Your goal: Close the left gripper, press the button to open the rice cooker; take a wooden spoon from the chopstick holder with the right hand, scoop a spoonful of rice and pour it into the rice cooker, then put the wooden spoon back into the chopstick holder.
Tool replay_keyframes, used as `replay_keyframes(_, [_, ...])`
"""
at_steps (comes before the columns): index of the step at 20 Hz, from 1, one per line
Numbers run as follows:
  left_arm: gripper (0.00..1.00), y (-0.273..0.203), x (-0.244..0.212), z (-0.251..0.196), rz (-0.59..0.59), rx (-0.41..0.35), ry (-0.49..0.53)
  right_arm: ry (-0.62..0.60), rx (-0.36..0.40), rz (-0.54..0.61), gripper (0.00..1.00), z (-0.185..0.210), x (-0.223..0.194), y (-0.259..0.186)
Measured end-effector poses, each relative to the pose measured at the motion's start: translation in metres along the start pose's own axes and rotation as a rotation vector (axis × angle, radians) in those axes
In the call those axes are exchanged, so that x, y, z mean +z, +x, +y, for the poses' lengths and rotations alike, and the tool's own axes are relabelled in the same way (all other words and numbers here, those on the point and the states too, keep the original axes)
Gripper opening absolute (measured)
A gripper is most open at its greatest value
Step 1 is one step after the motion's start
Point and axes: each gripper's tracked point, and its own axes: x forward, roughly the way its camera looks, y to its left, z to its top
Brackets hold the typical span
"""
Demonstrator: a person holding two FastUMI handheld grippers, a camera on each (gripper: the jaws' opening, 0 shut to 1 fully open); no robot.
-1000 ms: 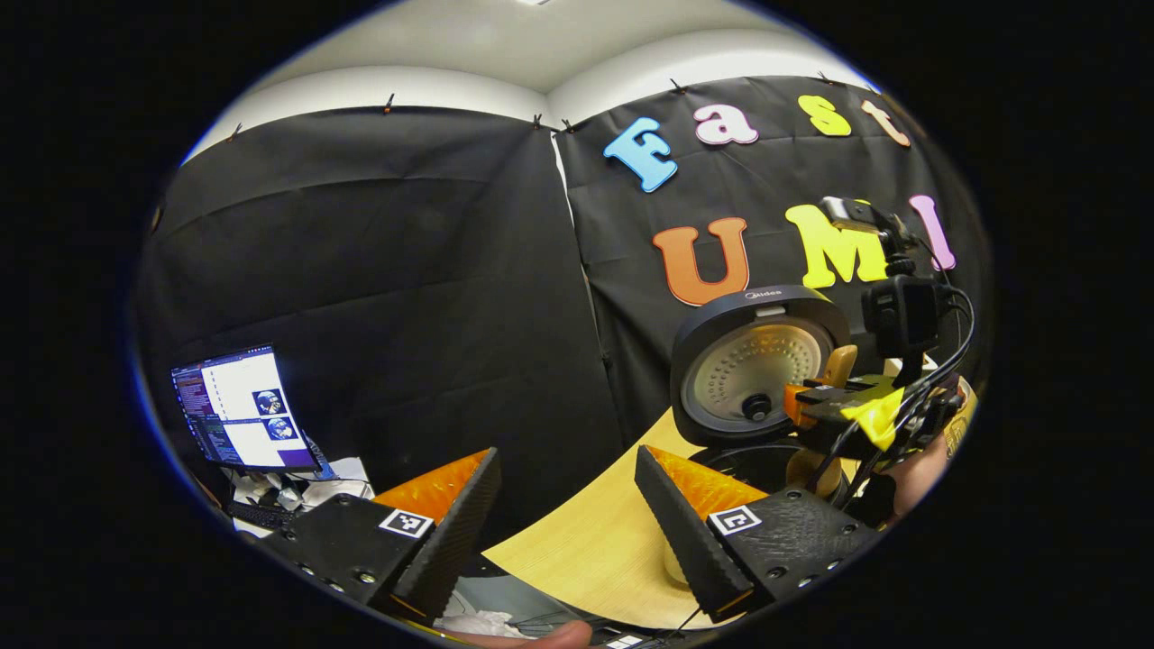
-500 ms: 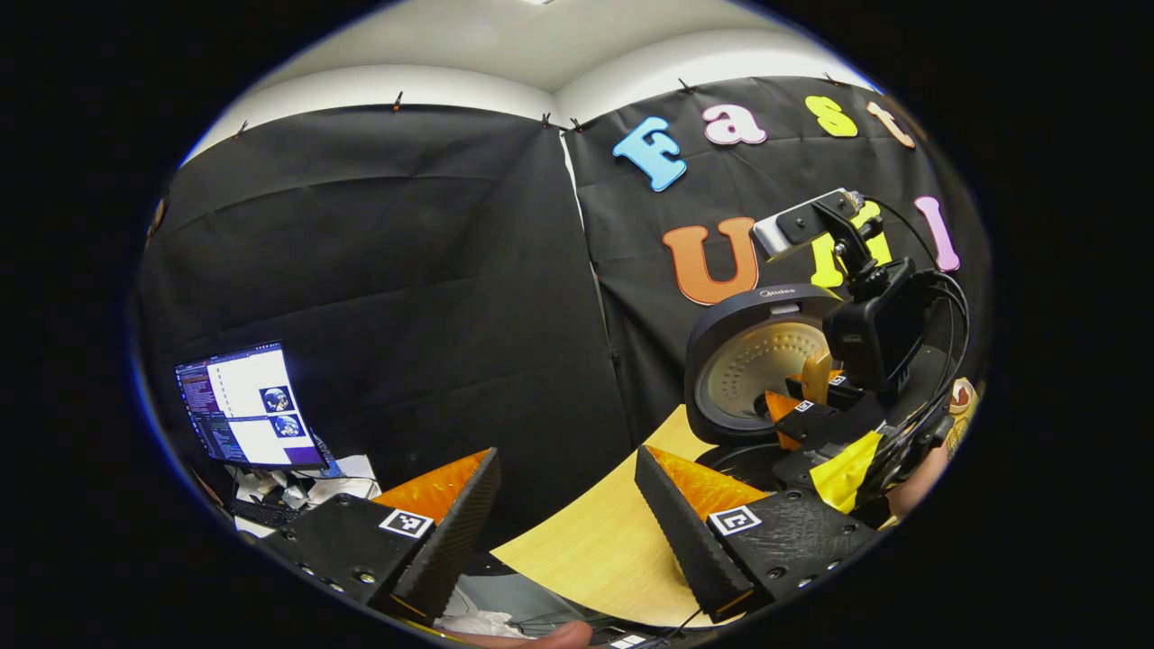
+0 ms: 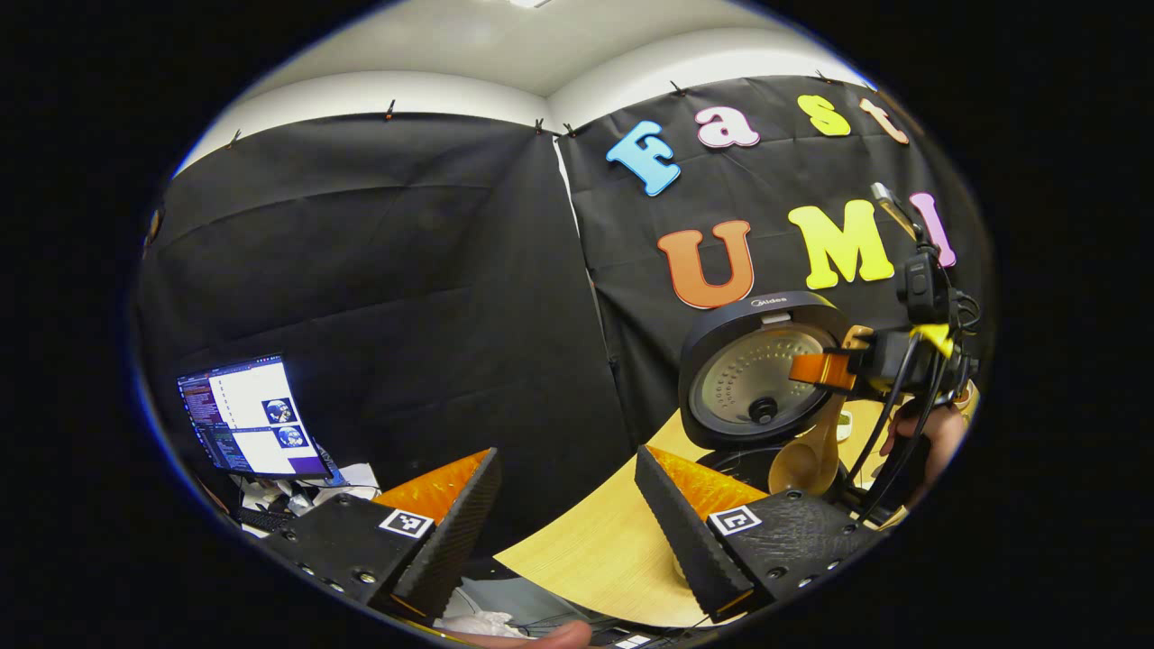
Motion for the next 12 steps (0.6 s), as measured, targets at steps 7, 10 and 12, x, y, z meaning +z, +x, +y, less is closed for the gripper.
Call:
replay_keyframes(7, [0.95, -0.007, 0.017, -0.03, -0.031, -0.048, 0.021, 0.435, -0.049, -0.079, 0.29, -0.076, 0.043, -0.028])
replay_keyframes(10, [0.96, -0.011, 0.027, -0.048, -0.047, -0.074, 0.03, 0.405, -0.1, -0.151, 0.29, -0.122, 0.077, -0.052])
replay_keyframes(12, [0.95, -0.012, 0.031, -0.062, -0.053, -0.093, 0.035, 0.393, -0.136, -0.205, 0.29, -0.152, 0.105, -0.075])
